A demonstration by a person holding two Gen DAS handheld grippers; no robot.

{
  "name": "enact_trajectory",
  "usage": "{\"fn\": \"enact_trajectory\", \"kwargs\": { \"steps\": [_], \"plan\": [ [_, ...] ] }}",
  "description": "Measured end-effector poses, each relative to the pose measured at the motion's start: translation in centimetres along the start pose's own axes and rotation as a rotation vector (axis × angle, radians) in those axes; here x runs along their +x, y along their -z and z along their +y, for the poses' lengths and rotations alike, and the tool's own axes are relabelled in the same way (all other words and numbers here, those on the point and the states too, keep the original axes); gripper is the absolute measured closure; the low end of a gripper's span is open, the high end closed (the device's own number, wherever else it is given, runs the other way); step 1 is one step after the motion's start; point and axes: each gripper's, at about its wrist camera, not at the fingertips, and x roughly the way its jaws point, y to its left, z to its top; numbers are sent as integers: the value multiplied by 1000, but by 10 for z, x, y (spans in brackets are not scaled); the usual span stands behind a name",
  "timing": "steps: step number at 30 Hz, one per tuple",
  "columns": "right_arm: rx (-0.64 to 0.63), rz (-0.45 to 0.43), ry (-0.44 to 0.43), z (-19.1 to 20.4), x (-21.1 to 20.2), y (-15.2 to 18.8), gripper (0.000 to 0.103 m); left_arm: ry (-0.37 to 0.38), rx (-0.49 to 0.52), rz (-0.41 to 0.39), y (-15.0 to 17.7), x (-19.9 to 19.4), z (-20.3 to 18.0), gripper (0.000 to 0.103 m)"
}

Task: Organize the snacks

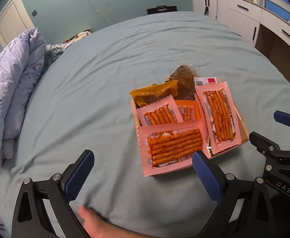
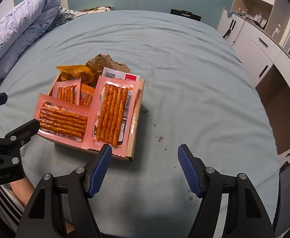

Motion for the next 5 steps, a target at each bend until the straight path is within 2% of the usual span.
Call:
{"fn": "enact_trajectory", "kwargs": {
  "steps": [5],
  "plan": [
    [-3, 3, 3, 1, 1, 0, 35, 21, -6, 2, -1, 0, 1, 1]
  ]
}}
